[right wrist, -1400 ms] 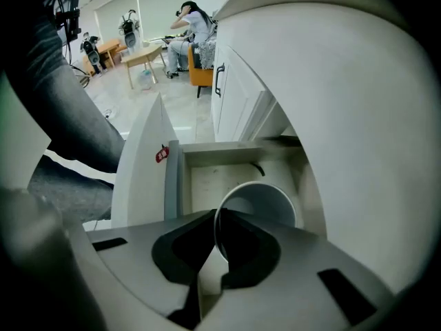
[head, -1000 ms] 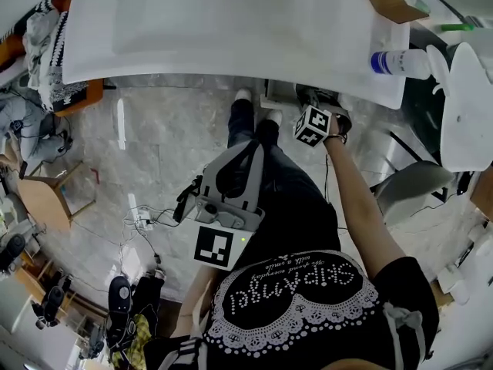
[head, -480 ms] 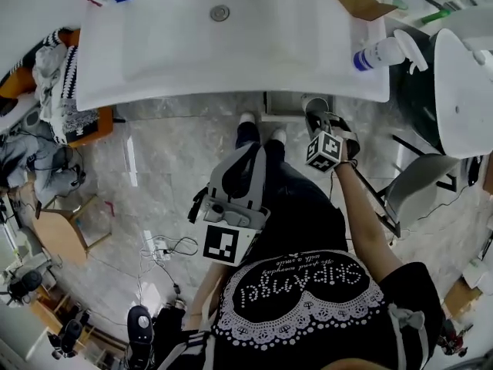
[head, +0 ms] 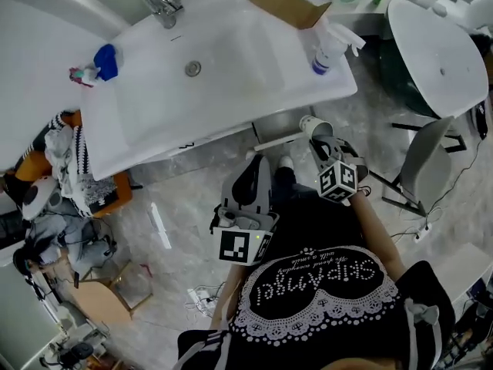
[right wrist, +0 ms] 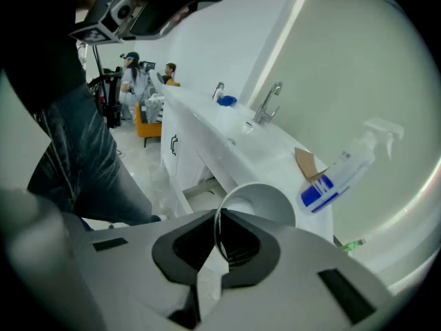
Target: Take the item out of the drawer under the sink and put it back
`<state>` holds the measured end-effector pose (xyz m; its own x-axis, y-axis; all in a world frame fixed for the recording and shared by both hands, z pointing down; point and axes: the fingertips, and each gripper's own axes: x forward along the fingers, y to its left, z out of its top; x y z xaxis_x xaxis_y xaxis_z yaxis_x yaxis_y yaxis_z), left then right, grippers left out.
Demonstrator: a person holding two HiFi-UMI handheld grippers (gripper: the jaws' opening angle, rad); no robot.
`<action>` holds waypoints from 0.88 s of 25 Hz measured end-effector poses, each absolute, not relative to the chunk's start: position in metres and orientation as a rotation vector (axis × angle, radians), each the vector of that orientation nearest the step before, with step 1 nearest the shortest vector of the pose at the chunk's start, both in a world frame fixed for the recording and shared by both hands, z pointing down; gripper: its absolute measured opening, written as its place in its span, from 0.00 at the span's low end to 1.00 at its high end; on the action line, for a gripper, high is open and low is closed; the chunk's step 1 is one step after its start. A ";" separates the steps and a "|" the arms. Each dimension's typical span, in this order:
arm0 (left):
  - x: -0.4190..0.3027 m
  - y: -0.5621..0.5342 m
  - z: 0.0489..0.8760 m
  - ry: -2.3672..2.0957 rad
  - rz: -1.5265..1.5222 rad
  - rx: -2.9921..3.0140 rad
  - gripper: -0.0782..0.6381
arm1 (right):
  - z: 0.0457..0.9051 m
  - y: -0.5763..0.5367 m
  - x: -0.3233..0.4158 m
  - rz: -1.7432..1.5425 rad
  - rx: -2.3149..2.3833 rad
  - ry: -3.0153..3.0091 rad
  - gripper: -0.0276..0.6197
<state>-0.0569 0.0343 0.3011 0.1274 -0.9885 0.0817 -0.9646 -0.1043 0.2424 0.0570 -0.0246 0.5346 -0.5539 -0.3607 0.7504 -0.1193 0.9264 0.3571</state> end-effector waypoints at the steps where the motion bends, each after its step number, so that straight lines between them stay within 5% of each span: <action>1: -0.057 0.033 0.298 -1.925 -0.152 2.179 0.12 | 0.527 -0.026 0.060 -0.314 0.369 -2.169 0.08; 22: -0.049 0.035 0.282 -1.860 -0.149 2.235 0.12 | 0.319 -0.036 0.076 0.098 0.933 -2.807 0.08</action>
